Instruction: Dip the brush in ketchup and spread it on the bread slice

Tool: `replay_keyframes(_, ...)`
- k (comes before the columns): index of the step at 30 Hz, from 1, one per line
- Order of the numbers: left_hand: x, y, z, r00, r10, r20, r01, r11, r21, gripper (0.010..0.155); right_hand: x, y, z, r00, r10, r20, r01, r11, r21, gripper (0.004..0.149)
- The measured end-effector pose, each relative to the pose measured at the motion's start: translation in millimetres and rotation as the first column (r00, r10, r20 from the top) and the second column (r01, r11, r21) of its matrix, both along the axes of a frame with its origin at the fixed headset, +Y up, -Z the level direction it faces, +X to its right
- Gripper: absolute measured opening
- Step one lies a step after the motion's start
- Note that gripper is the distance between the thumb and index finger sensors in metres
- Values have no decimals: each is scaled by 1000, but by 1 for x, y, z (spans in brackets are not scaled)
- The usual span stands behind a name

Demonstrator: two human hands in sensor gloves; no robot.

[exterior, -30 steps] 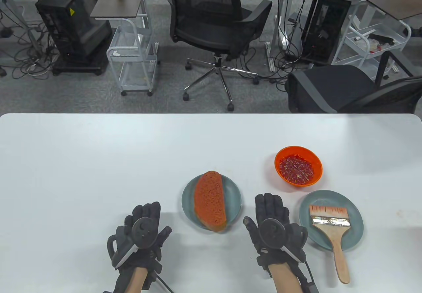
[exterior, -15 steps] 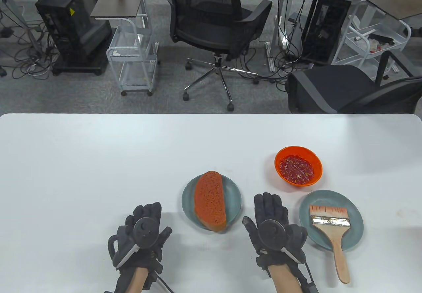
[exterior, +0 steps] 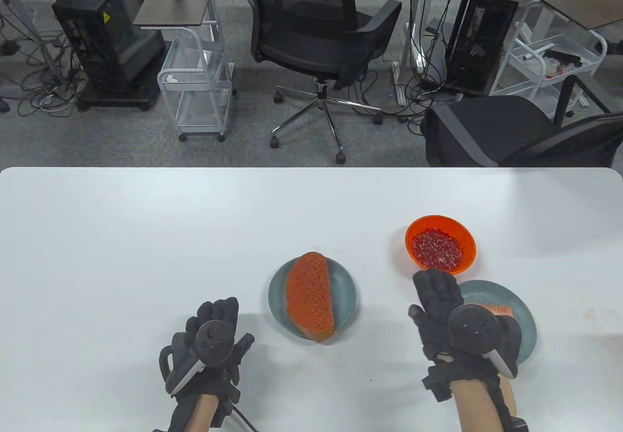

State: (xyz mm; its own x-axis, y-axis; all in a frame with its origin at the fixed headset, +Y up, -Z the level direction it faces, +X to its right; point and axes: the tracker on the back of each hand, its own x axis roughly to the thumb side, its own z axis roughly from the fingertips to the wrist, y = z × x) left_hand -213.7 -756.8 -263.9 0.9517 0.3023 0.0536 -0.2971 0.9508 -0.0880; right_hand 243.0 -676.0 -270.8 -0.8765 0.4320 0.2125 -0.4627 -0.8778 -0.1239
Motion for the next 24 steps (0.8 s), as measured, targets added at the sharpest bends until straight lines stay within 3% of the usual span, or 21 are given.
replay_keyframes(4, 0, 0, -1, 1000, 17, -1, -17, 1000, 1, 74, 49, -10, 10, 972, 232, 44, -226, 969, -103, 59)
replay_keyframes(10, 3, 0, 0, 1000, 21, 3, -21, 1000, -1, 73, 98, -42, 19, 911, 411, 34, -392, 888, -241, 62)
replay_keyframes(16, 5, -2, -1, 1000, 21, 6, -21, 1000, -8, 73, 111, -70, 23, 872, 483, -82, -481, 814, -325, 71)
replay_keyframes(19, 3, -3, -1, 999, 33, 1, -33, 999, -14, 72, 110, -77, 24, 889, 445, -110, -454, 820, -350, 74)
replay_keyframes(24, 1, -5, -2, 998, 56, 7, -55, 998, -33, 72, 101, -84, 24, 840, 511, -182, -540, 757, -367, 80)
